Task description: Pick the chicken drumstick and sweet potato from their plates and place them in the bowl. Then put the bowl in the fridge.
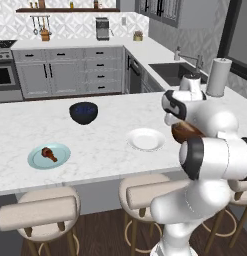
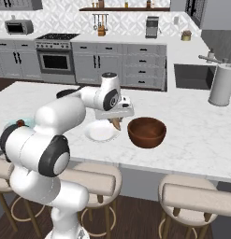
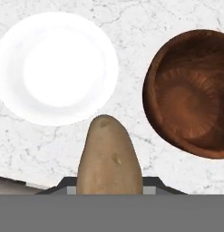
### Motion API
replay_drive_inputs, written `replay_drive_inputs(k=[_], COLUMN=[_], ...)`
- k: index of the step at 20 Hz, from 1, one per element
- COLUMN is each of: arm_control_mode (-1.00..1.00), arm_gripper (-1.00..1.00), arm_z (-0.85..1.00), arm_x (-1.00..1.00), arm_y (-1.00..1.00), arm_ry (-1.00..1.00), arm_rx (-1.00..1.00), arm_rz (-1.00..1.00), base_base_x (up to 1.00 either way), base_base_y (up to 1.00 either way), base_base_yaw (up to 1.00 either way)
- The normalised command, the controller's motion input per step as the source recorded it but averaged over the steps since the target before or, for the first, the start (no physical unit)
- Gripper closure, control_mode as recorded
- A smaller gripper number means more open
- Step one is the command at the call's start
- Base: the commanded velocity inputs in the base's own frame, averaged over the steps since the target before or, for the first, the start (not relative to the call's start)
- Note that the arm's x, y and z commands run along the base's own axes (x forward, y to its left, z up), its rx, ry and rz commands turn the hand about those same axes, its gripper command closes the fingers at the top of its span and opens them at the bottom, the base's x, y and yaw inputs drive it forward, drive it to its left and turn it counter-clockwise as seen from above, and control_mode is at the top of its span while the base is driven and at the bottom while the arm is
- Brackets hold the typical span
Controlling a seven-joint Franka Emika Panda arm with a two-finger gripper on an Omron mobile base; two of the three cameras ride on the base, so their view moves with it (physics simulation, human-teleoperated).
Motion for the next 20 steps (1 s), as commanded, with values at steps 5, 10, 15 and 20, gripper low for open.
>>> replay_drive_inputs(k=[5,10,15,20], arm_control_mode=[-1.0,-1.0,-1.0,-1.0], arm_gripper=[1.0,1.0,1.0,1.0], arm_z=[0.02,-0.02,-0.21,-0.44], arm_x=[0.06,0.44,0.52,0.3], arm_y=[-0.84,-0.57,-0.39,-0.15], arm_ry=[0.0,0.0,0.01,0.0], arm_rx=[0.0,0.05,0.04,0.04], arm_rz=[-0.05,0.0,0.0,0.0], base_base_x=[0.0,0.0,0.0,0.0], base_base_y=[0.0,0.0,0.0,0.0], base_base_yaw=[0.0,0.0,0.0,0.0])
